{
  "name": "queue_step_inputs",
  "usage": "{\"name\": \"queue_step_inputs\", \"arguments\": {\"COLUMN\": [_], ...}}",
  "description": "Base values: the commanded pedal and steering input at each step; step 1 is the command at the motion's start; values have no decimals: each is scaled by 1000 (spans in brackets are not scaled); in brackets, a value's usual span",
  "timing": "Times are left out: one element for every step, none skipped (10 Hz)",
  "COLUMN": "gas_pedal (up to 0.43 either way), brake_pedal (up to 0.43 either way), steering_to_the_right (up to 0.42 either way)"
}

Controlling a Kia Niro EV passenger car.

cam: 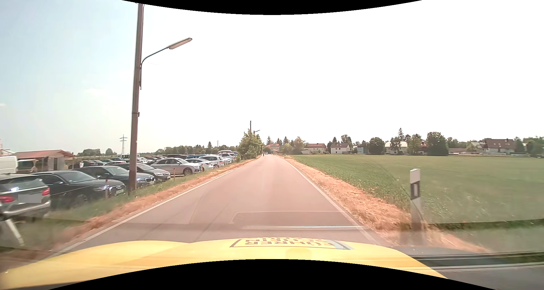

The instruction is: Follow the waypoints while adhering to traffic rules and regulations

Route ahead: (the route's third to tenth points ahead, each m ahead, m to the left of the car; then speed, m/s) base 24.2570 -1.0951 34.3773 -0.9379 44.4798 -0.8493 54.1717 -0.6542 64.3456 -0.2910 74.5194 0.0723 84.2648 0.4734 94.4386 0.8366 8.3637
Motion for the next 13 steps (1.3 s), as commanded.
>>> {"name": "queue_step_inputs", "arguments": {"gas_pedal": [118, 118, 118, 118, 118, 118, 118, 118, 118, 118, 118, 118, 118], "brake_pedal": [0, 0, 0, 0, 0, 0, 0, 0, 0, 0, 0, 0, 0], "steering_to_the_right": [-2, -2, -2, -1, -2, -2, -2, -2, -2, -1, -1, -1, -1]}}
